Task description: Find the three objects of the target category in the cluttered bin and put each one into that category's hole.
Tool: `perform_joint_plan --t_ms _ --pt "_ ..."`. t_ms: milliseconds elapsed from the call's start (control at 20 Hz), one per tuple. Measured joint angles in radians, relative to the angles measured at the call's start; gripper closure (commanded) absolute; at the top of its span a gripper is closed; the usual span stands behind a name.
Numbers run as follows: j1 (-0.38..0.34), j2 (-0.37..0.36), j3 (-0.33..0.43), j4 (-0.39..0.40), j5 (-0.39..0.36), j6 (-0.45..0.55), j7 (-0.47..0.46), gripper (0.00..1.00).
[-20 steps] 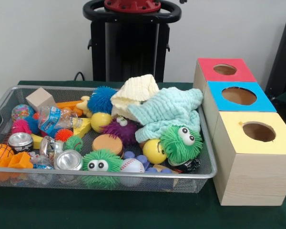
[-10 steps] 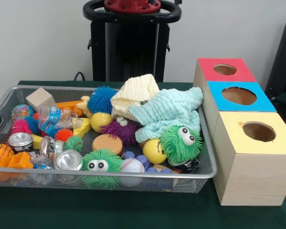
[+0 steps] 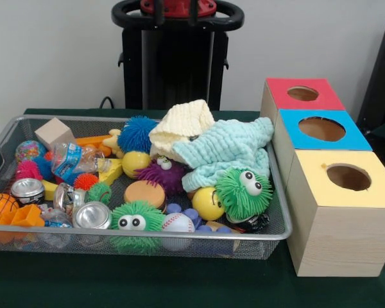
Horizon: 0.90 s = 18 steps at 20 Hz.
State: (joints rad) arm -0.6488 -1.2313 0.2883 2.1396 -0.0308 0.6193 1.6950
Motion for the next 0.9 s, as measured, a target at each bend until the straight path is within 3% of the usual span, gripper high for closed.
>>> perform_joint_plan --t_ms 200,400,900 --pt "-0.101 0.07 0.004 -0.015 -0.029 -0.021 0.0 0.0" --pt "-0.195 0.169 0.017 -0.043 -0.106 -0.046 0.0 0.0" --pt "-0.277 0.379 0.06 -0.135 -0.281 -0.066 0.0 0.0"
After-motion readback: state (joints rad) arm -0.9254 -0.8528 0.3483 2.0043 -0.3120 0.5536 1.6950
